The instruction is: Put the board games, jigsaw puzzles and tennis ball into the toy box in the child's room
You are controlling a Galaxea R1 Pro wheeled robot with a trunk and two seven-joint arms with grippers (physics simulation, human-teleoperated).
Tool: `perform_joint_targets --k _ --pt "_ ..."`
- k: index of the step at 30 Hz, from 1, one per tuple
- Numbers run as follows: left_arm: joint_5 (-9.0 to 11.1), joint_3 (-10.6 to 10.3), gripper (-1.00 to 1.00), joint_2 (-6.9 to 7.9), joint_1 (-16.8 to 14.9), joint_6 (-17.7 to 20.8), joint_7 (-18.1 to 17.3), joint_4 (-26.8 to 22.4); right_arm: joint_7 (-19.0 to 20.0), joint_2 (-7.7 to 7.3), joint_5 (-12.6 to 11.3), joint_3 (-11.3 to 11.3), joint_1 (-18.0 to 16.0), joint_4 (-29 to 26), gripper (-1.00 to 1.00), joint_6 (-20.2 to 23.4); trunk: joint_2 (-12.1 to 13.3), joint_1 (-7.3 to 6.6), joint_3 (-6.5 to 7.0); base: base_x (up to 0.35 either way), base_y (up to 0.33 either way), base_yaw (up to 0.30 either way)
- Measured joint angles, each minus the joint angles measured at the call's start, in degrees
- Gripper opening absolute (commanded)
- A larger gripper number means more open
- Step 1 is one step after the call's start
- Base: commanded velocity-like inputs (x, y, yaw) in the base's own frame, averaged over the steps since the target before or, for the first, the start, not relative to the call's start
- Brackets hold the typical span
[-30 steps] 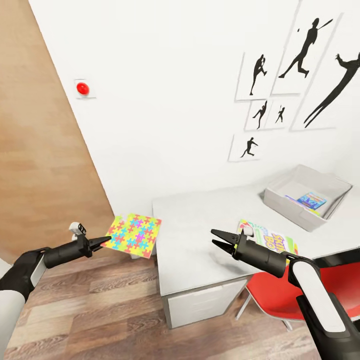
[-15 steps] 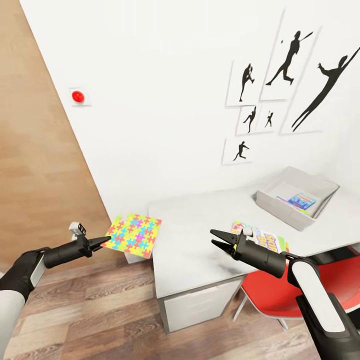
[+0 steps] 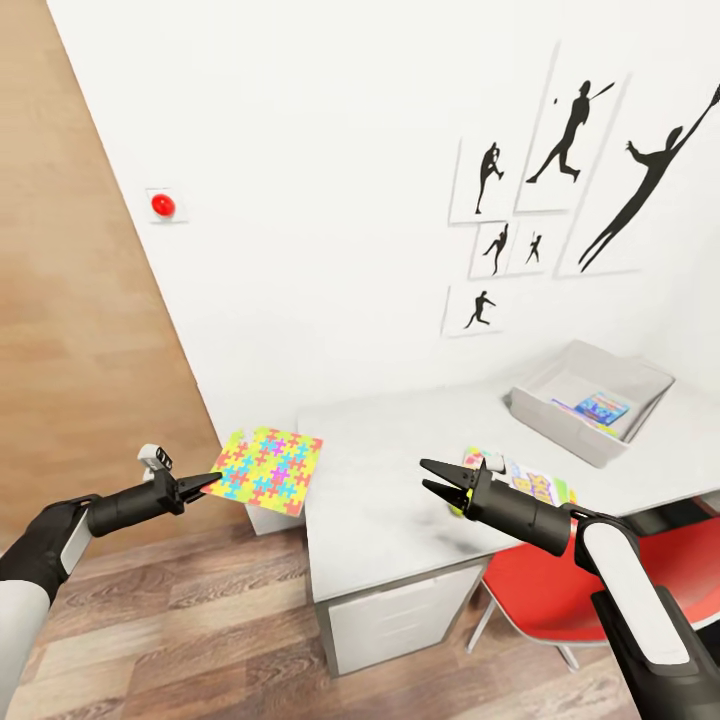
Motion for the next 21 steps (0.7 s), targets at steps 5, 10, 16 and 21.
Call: perform_joint_targets --k 5,10,16,21 --pt "-0.02 0.0 -1.0 -0.02 0.0 0.0 0.0 0.0 0.09 -0.01 0.02 0.0 -0.03 0.0 1.0 -0.96 0.0 0.0 0.48 0.0 0.0 0.0" --pt "-0.01 0.0 -1.0 -0.02 0.0 -0.02 0.0 0.0 0.16 0.02 0.03 0.01 -0.02 0.0 1.0 -1.81 0.0 0.0 0.96 0.0 0.0 0.0" --pt "-0.01 0.0 -1.0 -0.01 0.0 -0.01 0.0 0.0 0.17 -0.02 0.04 0.0 -0.04 0.0 1.0 -1.93 0.0 0.0 1.53 0.0 0.0 0.0" --pt "-0.03 0.0 -1.0 -0.02 0.0 0.01 0.0 0.0 0.16 0.02 0.04 0.04 -0.02 0.01 1.0 -1.94 0.0 0.0 2.0 0.0 0.0 0.0"
